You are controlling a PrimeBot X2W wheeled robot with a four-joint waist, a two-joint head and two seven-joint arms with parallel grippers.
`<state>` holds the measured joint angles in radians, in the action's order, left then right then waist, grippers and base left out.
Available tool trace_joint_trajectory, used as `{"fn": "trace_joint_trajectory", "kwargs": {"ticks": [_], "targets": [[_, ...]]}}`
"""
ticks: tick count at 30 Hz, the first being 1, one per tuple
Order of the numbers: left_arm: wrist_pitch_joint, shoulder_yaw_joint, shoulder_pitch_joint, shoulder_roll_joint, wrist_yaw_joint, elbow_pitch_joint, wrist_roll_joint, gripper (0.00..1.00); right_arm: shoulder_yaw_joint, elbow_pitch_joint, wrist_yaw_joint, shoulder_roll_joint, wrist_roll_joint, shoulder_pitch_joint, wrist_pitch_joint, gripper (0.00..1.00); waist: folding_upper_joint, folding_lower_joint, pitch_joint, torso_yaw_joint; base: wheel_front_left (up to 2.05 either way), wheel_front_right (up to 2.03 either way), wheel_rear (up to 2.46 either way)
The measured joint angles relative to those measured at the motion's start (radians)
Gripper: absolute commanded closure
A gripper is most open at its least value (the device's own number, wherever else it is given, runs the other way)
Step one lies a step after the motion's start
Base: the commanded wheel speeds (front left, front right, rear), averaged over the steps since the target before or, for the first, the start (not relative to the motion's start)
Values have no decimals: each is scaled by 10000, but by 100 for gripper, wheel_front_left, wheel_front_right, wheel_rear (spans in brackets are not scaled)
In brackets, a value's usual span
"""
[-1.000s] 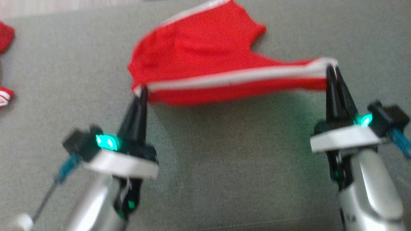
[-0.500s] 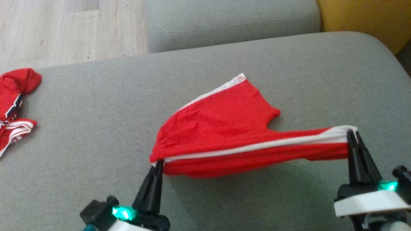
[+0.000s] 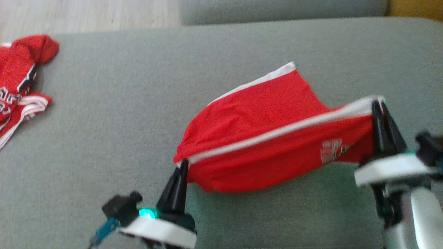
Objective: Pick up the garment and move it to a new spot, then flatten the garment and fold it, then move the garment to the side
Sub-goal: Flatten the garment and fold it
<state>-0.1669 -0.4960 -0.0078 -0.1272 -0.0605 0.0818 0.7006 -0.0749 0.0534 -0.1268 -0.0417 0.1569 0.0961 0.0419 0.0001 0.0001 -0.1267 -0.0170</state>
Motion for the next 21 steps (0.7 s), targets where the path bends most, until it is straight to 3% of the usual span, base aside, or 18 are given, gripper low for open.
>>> {"fn": "trace_joint_trajectory", "kwargs": {"ticks": [10, 20, 21], "targets": [[428, 67, -2726, 537, -33, 2098, 303, 100, 372, 3712, 0, -637, -533, 3665, -343, 100, 0, 3, -1337, -841, 0, 0, 0], [610, -303, -3628, 779, -109, 3421, 838, 100, 1060, 7028, 0, -1043, -679, 5832, 4, 100, -1, 1, -1706, -1479, 0, 0, 0], [608, -334, -3698, 784, -109, 3499, 882, 100, 1103, 7304, 0, -1053, -704, 5983, 86, 93, 0, 0, -1698, -1501, 0, 0, 0]]}}
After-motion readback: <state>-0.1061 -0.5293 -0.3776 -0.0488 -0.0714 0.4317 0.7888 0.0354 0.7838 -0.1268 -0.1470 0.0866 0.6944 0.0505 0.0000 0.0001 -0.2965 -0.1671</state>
